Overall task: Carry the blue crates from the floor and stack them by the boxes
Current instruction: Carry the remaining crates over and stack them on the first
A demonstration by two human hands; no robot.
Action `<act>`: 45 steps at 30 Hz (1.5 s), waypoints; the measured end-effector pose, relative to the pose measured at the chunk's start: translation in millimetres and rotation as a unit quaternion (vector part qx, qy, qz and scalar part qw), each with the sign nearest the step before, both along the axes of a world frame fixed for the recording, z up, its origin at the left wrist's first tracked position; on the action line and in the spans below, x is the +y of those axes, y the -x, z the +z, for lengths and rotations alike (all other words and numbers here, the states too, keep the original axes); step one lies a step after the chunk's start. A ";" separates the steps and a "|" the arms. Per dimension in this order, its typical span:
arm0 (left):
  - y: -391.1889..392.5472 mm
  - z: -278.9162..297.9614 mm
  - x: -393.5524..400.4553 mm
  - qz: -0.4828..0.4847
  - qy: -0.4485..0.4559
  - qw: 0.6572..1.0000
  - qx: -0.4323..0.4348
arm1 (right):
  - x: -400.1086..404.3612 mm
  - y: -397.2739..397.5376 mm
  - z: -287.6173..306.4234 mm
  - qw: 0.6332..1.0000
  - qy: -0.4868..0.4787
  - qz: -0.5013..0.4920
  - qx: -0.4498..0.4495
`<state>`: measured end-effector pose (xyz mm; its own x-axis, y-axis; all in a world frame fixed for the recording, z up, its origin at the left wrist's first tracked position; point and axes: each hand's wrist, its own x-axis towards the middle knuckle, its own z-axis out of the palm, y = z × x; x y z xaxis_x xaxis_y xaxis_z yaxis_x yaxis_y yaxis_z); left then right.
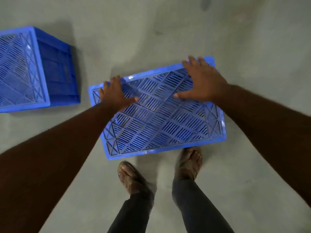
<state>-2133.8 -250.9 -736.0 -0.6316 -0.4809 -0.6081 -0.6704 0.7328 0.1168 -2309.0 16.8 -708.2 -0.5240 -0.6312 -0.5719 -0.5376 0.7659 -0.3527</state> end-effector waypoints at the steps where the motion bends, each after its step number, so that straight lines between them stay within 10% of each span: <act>1: -1.7 -5.6 -10.8 -0.034 0.017 0.999 -0.005 | -3.7 10.6 -11.2 0.998 -0.036 0.043 0.037; 8: 5.5 28.6 -33.0 -0.137 0.009 0.989 -0.049 | -20.5 27.2 -1.0 0.981 -0.103 0.134 0.099; 18: -55.5 134.4 10.5 -0.049 0.013 0.972 0.230 | 51.5 -19.9 111.9 0.987 0.055 0.027 0.147; 28: -101.1 92.0 28.8 -0.081 -0.037 0.985 0.145 | 52.0 -88.2 62.0 0.987 0.009 0.001 0.161; 36: -53.5 136.9 -23.2 -0.066 -0.004 0.936 0.346 | 27.1 -72.5 89.3 0.984 -0.122 0.085 0.099; 39: -33.0 129.3 -44.9 -0.053 0.025 0.967 0.247 | 4.3 -59.4 114.8 0.987 -0.133 0.068 0.054; 42: -34.8 119.6 -49.1 -0.083 0.028 0.983 0.163 | -15.6 -55.6 132.7 0.981 0.112 -0.021 0.159; 45: -58.4 124.7 -37.4 -0.076 -0.023 0.991 0.110 | -26.5 -59.1 124.2 0.981 0.049 0.049 0.180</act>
<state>-2075.5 -288.3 -611.3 -0.8142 -0.3456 -0.4665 -0.5079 0.8132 0.2841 -2249.9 -9.7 -584.0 -0.6147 -0.7314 -0.2953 -0.7107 0.6760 -0.1948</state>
